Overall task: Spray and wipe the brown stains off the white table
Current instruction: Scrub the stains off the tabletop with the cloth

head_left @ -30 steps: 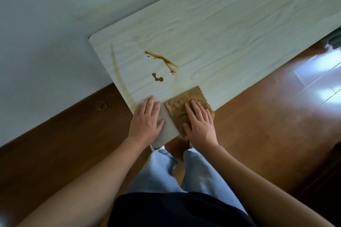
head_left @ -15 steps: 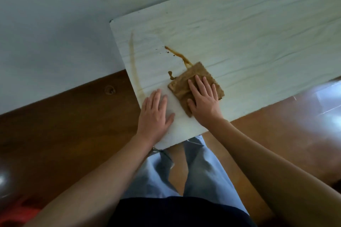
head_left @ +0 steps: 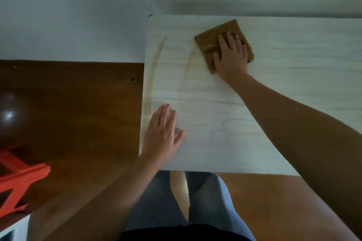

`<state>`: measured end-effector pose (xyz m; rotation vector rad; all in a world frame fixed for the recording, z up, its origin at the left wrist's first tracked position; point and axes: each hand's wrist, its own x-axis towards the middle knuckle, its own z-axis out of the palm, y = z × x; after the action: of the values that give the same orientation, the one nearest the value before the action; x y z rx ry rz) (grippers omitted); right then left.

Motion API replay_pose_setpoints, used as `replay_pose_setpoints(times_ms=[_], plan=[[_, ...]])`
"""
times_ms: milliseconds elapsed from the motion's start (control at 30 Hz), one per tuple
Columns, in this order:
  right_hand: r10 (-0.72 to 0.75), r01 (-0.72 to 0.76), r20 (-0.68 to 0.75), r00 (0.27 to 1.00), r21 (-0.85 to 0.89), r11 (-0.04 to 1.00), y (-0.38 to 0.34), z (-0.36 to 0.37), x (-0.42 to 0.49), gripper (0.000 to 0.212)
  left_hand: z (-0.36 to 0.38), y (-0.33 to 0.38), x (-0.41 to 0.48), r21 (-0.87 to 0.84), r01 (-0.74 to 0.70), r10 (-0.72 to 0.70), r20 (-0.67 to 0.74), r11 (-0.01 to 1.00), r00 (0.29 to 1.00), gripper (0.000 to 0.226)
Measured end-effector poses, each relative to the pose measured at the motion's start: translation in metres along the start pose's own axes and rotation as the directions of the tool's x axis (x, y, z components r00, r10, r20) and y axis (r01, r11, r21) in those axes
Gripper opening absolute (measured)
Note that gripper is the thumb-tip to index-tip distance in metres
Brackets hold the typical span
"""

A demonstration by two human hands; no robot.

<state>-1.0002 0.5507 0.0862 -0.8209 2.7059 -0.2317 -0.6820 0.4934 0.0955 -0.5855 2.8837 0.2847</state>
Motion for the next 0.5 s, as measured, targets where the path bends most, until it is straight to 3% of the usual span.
replay_pose_setpoints(times_ms=[233, 500], plan=[[0.118, -0.116, -0.049, 0.992, 0.037, 0.993, 0.039, -0.011, -0.001, 0.062, -0.003, 0.008, 0.018, 0.0, 0.023, -0.023, 0.019, 1.0, 1.0, 0.071], [0.136, -0.135, 0.0, 0.991, 0.082, 0.987, 0.028, 0.011, -0.118, 0.066, 0.002, 0.006, 0.021, 0.034, 0.025, -0.027, 0.035, 0.999, 0.999, 0.071]])
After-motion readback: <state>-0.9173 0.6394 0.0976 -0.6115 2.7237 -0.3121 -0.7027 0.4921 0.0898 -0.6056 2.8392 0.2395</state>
